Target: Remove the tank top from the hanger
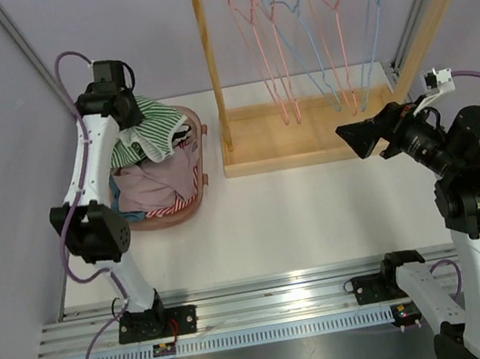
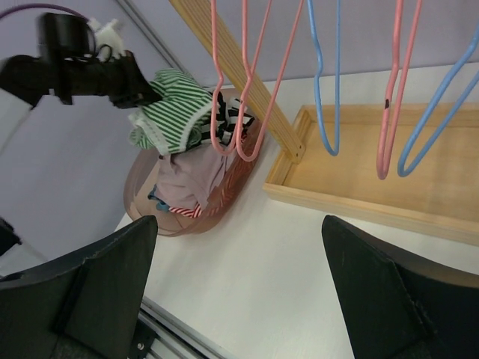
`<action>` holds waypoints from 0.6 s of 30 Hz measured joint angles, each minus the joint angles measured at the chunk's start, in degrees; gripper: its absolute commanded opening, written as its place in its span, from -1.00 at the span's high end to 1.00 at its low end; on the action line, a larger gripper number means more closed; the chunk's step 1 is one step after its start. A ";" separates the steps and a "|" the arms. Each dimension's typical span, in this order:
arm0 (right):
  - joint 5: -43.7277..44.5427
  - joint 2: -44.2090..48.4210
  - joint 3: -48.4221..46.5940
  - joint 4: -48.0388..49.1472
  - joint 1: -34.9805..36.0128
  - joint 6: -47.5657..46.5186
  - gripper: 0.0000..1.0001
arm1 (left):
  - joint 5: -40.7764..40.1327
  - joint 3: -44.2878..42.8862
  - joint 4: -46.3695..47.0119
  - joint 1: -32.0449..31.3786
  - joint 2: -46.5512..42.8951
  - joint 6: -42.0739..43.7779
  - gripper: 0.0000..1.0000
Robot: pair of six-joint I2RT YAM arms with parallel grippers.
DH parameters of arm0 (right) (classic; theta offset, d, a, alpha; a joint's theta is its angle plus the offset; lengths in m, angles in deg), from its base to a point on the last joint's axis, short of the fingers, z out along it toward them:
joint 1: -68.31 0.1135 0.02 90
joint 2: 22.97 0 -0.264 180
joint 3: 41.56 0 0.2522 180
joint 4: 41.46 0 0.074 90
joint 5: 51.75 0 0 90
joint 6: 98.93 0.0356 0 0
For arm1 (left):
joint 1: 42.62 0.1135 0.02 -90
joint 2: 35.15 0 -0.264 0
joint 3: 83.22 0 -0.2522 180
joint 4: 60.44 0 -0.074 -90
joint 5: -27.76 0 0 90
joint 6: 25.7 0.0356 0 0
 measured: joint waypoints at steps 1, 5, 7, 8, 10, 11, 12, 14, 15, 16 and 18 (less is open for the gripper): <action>-0.70 0.13 0.87 0.92 0.00 0.50 -0.99 | 0.66 -0.15 -0.24 0.37 2.49 -0.09 0.96; -2.78 0.15 3.61 2.84 0.00 1.81 -0.99 | 2.67 -0.15 -1.31 1.16 12.70 -0.35 1.00; -3.52 0.15 4.48 3.41 0.00 2.16 -0.99 | 3.26 0.20 -1.27 1.49 17.79 -0.74 1.00; -3.72 0.20 4.83 3.56 0.00 2.34 -0.99 | 3.54 0.44 -1.31 1.64 19.58 -0.96 1.00; -4.22 0.48 5.68 4.09 0.00 2.62 -0.99 | 4.02 1.11 -1.36 1.86 22.88 -1.36 1.00; -4.46 0.68 6.03 4.20 0.00 2.75 -0.99 | 4.17 1.14 -1.55 1.95 23.91 -1.53 1.00; -4.70 0.90 6.29 4.17 0.00 2.78 -0.99 | 4.26 1.14 -1.53 2.03 24.24 -1.64 0.96; -4.76 1.25 6.47 4.11 0.00 2.75 -0.99 | 4.39 1.14 -1.60 2.12 23.56 -2.01 0.72; -4.72 1.36 6.47 4.11 0.00 2.67 -0.99 | 4.42 1.14 -1.75 2.19 22.86 -2.27 0.57; -4.68 1.44 6.47 4.11 0.00 2.51 -0.99 | 4.39 1.14 -1.95 2.25 22.05 -2.49 0.43; -4.50 1.42 6.43 3.67 0.00 1.88 -0.99 | 4.48 1.70 -2.10 2.51 19.85 -2.97 -0.04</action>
